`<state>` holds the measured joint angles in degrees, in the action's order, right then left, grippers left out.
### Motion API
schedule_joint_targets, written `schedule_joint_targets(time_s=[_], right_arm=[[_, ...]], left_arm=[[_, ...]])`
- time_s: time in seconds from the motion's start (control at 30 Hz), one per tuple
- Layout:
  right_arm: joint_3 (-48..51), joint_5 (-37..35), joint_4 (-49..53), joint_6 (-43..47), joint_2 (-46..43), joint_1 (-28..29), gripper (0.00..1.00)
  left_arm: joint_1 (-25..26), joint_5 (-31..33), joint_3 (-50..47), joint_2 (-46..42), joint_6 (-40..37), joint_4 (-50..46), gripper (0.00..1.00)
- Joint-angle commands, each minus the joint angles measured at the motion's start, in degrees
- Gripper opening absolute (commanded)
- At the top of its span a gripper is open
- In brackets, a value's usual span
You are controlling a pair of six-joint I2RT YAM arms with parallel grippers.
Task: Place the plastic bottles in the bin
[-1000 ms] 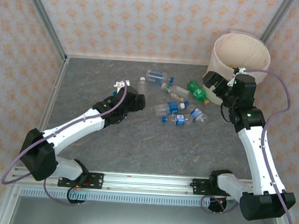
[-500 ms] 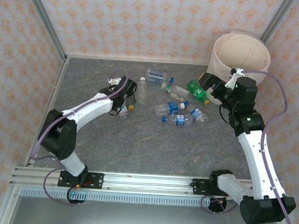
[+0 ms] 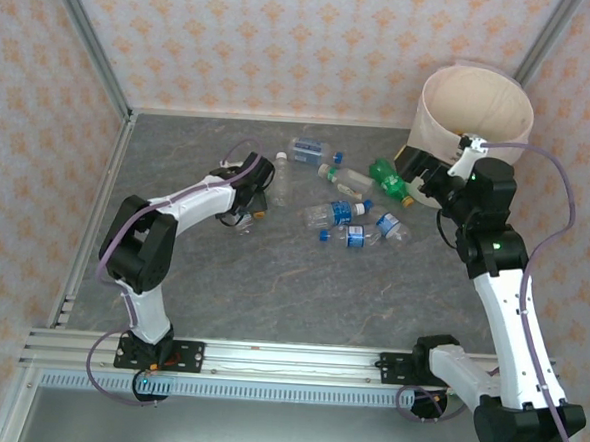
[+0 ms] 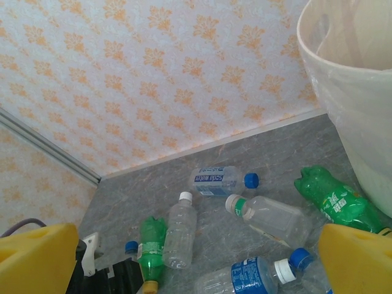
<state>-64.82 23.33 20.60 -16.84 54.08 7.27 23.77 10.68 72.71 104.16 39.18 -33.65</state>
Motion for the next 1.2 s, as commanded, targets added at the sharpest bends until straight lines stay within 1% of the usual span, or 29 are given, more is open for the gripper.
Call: schedule_joint_targets(time_s=[0.0,0.13,0.23,0.7,0.77,0.83,0.93,1.03,1.17], right_arm=[[-0.19,-2.04,0.05,1.89,-1.06,0.93,1.0],[1.26,-2.14,-0.92,2.08,-1.44,1.47,1.0],[1.37,-1.64,-1.18,1.68,-1.14,1.47,1.0],[0.11,0.55,-1.27,-0.22,-0.01,1.39,1.0],[0.19,0.07,-1.21,-1.32,0.09,1.41,1.0],[0.35,-0.27,-1.77,-3.31,0.14,1.43,1.0],[0.62,-0.22,-2.48,-3.2,0.14,1.43,1.0],[0.97,-2.28,-2.91,-4.32,-0.2,1.38,1.0],[0.94,-0.91,-3.76,-4.58,-0.03,1.37,1.0]], left_arm=[[-0.83,-0.95,-0.03,0.18,0.24,-1.16,0.81],[-0.98,-1.13,-1.64,-0.45,1.05,-0.9,0.79],[-1.33,-2.18,-3.06,-0.7,1.23,-0.45,0.75],[-2.44,-5.13,-8.13,1.57,0.46,6.46,0.74],[-2.48,-5.45,-8.48,1.54,0.07,7.25,0.71],[-2.5,-5.54,-8.62,1.43,-0.07,7.71,0.7],[-2.5,-5.56,-8.77,0.28,-0.24,7.85,0.59],[-2.5,-5.55,-9.93,-2.34,-0.07,8.55,0.56],[-2.35,-5.52,-12.36,-7.75,-0.33,10.06,0.57]])
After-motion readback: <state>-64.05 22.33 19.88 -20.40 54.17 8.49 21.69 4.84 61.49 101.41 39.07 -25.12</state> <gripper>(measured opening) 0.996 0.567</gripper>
